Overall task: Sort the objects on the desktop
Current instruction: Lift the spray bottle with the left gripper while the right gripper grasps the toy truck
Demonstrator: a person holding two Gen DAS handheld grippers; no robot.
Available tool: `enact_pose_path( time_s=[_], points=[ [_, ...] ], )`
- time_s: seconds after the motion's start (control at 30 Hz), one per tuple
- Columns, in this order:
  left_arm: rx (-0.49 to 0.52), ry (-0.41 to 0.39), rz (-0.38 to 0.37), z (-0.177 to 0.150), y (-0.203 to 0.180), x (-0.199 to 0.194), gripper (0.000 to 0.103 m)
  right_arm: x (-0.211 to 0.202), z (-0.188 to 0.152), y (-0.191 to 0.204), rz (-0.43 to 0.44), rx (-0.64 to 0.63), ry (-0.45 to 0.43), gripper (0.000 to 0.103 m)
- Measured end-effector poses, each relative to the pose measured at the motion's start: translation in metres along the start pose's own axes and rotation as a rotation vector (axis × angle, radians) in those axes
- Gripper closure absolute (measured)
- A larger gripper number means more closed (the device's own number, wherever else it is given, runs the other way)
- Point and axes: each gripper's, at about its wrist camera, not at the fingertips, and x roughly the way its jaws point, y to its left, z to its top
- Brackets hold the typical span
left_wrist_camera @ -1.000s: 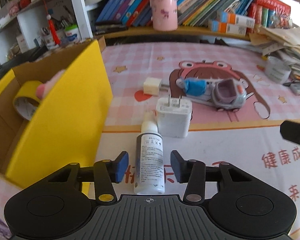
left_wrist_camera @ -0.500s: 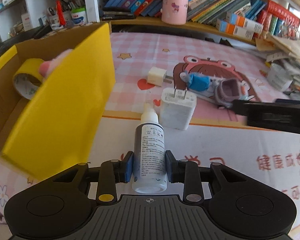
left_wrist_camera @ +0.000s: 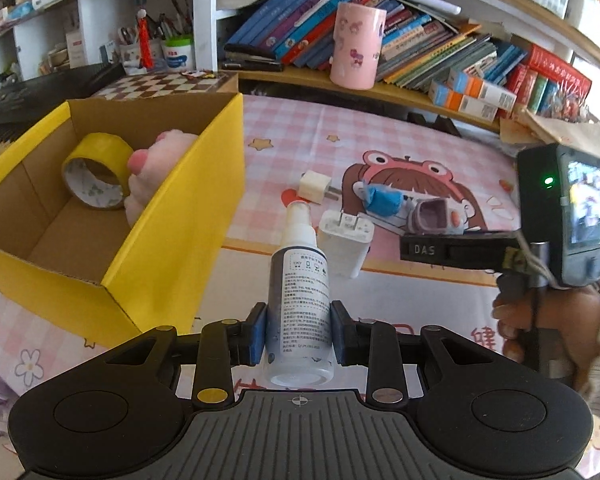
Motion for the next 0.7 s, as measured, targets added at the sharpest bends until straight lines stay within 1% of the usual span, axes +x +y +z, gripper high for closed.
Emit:
enact_pose_path(
  time_s=[0.03,0.13,0.2,0.27,0.3,0.33,0.37,0.57,0.7],
  points=[
    [-0.001,-0.003,-0.003,0.0,0.0,-0.002,0.072,0.002,0.0,-0.001,0.009,0.006,0.01,0.045],
    [-0.001,-0.012,-0.013,0.001,-0.001,-0.006,0.072,-0.001,-0.003,-0.004,0.035,0.034,0.011,0.046],
    [0.005,-0.02,-0.018,0.001,-0.002,-0.009,0.072,-0.008,-0.006,-0.006,0.038,0.04,-0.007,0.046],
    [0.014,-0.028,-0.022,0.002,-0.003,-0.012,0.072,-0.017,-0.009,-0.008,0.038,0.041,-0.031,0.05],
    [0.021,-0.032,-0.022,0.002,-0.004,-0.012,0.072,-0.022,-0.01,-0.009,0.038,0.041,-0.039,0.059],
    [0.027,-0.034,-0.023,0.003,-0.005,-0.012,0.072,-0.026,-0.012,-0.011,0.052,0.041,-0.042,0.078],
    [0.03,-0.034,-0.025,0.003,-0.005,-0.012,0.072,-0.029,-0.013,-0.012,0.059,0.041,-0.038,0.085],
    [0.027,-0.042,-0.038,-0.001,-0.006,-0.014,0.072,-0.045,-0.027,-0.019,0.059,0.048,-0.013,0.086],
    [0.014,-0.049,-0.039,-0.004,-0.006,-0.018,0.072,-0.055,-0.036,-0.02,0.051,0.023,-0.014,0.085]
  ],
)
